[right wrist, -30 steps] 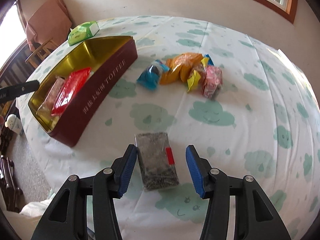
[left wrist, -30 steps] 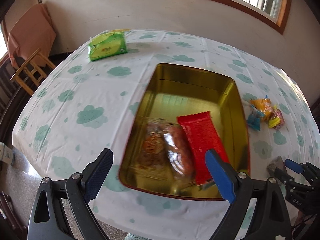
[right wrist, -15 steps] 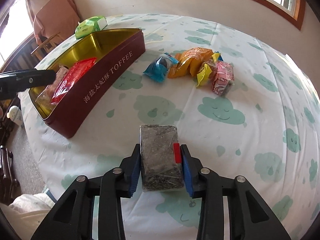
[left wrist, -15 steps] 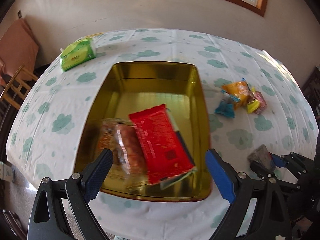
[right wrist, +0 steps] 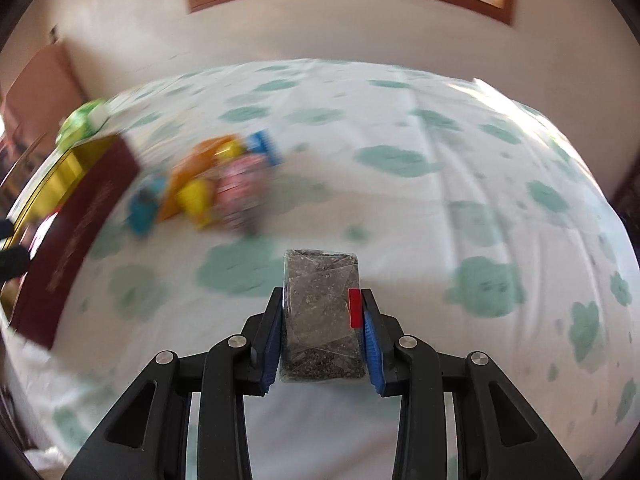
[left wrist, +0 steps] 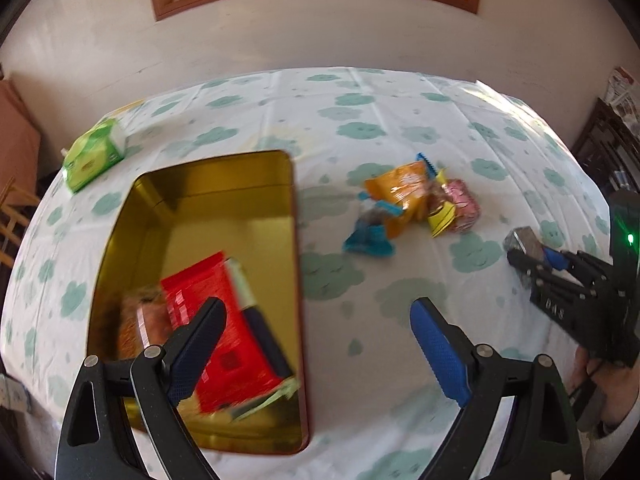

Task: Organize snacks
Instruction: 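Grasp the clear candy with blue ends using the left gripper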

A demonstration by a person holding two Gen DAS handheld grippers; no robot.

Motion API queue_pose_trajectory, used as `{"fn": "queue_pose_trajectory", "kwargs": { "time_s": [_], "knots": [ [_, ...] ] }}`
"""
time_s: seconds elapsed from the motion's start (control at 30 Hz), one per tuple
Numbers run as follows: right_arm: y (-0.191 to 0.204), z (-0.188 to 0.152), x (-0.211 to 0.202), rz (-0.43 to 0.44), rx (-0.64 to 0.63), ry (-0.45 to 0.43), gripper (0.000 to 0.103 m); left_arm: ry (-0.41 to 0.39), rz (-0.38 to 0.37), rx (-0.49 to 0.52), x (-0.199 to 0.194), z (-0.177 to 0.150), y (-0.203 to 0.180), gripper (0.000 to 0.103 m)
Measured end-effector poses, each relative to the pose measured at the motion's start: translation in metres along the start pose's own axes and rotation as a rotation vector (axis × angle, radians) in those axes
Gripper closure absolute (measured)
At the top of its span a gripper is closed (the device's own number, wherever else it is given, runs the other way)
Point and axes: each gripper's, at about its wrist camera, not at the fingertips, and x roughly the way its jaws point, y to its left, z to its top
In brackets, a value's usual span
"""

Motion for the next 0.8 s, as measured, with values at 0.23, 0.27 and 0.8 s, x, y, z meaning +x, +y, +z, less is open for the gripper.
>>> {"fn": "queue_pose_trajectory", "kwargs": {
  "time_s": [0.23,0.27,0.8],
  "knots": [
    [-0.037,0.012,0.010,-0.063,0.093,-0.035,0.067,0.021,-0.044,0.037,0.023,0.019,-0.018,0.024],
    [-0.039,0.013,0.011,-0.067,0.101,-0.039,0.067,0.030,-0.052,0.041,0.028,0.022,-0.020,0.029],
    [-0.040,0.010,0.013,-0.048,0.120,-0.057,0.066,0.125,-0.099,0.063,0.084,0.054,-0.037,0.064]
  ]
}}
